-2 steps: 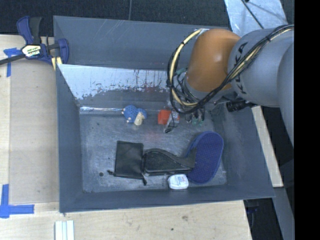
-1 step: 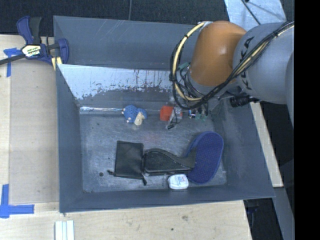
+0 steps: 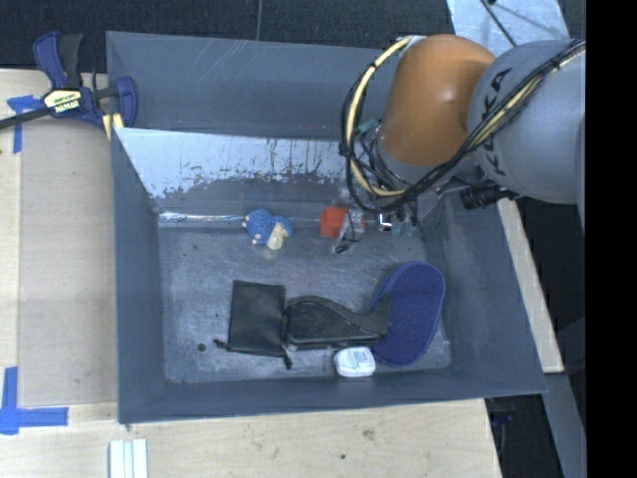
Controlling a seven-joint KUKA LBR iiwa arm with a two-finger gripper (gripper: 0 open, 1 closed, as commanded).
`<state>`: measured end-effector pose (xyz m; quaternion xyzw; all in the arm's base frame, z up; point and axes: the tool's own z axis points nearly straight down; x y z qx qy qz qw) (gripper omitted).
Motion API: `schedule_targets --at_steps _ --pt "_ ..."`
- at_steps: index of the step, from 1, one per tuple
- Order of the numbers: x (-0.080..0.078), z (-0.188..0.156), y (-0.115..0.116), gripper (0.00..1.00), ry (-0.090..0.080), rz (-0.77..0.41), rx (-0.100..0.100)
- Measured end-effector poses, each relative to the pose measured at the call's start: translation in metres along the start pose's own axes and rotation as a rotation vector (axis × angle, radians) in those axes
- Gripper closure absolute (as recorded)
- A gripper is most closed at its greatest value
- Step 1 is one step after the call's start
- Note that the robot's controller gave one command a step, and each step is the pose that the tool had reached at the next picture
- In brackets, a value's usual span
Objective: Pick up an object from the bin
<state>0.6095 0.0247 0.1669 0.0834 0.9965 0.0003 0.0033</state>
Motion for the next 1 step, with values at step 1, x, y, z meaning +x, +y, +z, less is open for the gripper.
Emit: schedule_targets --at_steps 1 --pt "-0.0011 -0.0008 0.0 1.0 0.0 -0.001 0.0"
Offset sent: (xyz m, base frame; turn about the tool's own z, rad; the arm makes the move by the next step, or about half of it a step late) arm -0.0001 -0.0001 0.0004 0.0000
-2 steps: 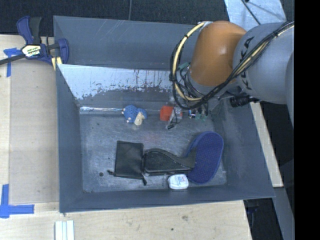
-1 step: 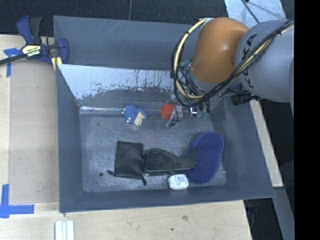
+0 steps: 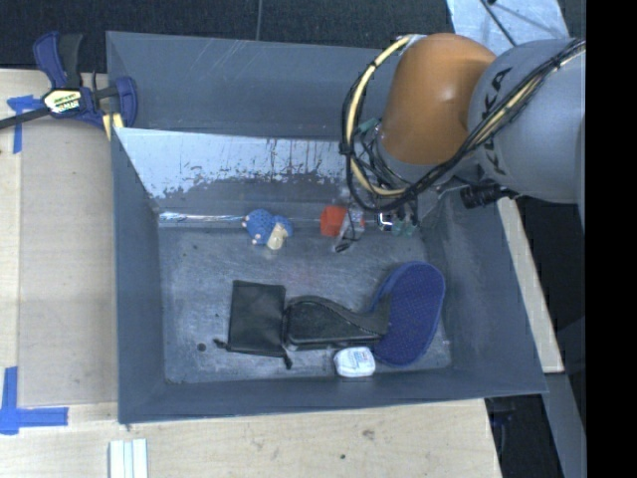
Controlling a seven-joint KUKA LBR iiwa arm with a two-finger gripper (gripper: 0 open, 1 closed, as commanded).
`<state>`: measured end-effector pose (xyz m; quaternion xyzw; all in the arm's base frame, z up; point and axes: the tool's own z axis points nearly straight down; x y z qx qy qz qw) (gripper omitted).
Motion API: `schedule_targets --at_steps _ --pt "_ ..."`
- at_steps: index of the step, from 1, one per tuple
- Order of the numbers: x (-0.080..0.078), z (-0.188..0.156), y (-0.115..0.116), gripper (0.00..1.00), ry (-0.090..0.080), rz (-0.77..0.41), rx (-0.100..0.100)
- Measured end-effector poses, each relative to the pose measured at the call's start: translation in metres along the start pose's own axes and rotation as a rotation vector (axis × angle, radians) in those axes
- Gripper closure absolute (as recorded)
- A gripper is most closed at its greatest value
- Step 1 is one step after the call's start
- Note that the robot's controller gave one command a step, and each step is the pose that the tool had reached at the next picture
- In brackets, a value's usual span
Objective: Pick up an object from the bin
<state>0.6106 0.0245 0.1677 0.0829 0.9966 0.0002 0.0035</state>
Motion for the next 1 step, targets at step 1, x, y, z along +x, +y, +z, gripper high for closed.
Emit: schedule_targets --at_steps 1 --pt "-0.0018 -0.0302 0.0 1.0 -0.001 -0.001 -0.001"
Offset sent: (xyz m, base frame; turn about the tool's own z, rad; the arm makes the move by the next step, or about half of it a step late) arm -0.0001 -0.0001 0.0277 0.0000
